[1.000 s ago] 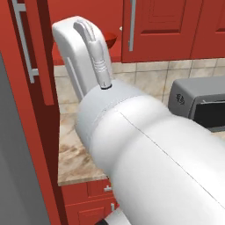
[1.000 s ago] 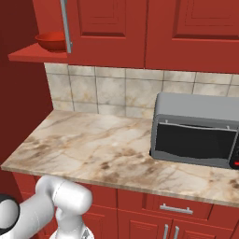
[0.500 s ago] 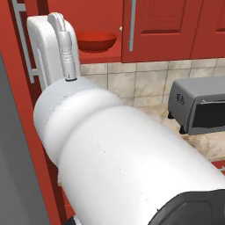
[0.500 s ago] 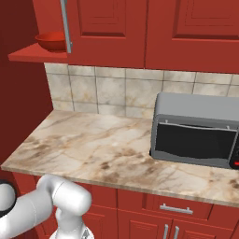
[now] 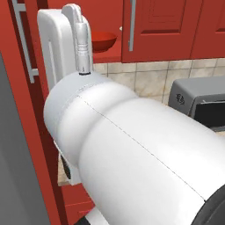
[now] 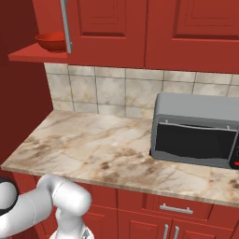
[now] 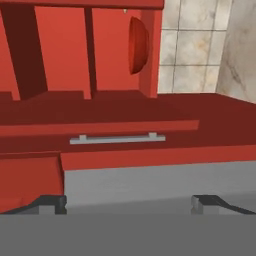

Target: Open the cabinet. Pick the bowls from the counter and place them in the cabinet. Then close the cabinet.

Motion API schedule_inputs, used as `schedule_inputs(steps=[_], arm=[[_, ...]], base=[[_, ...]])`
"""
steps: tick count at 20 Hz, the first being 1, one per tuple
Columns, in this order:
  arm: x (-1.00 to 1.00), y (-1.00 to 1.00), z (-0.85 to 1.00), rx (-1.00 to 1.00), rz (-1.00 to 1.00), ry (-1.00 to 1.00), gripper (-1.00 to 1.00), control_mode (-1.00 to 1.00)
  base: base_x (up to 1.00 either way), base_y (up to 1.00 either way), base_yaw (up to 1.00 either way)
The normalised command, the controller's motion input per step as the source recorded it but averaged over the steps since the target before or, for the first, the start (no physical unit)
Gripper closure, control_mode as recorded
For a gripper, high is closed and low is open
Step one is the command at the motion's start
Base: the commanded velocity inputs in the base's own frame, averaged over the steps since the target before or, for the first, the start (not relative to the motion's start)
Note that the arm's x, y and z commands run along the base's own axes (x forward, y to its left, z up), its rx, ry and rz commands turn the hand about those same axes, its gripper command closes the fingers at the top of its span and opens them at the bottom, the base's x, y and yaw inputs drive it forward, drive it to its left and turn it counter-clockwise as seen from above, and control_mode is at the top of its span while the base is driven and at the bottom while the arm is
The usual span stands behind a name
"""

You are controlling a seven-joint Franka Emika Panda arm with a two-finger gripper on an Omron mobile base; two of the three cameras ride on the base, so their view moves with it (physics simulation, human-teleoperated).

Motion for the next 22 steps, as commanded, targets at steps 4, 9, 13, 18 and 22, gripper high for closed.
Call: schedule_inputs(steps=[4,9,13,18,22], arm=[[0.15,-0.02,-0.13,0.11,0.06,-0.01,-1.0,-1.0],[0.12,0.01,-0.07,0.0,0.05,-0.03,-1.0,-1.0],[0.06,0.06,-0.13,0.01,0.06,-0.01,-1.0,-1.0],[0.04,0.01,-0.16,0.07,0.1,0.0,-1.0,-1.0],[0.29,0.08,-0.16,0.05,0.11,0.0,-1.0,-1.0]], base=[[0.0,0.0,0.0],[0.0,0.0,0.0],[0.0,0.0,0.0],[0.0,0.0,0.0],[0.0,0.0,0.0]])
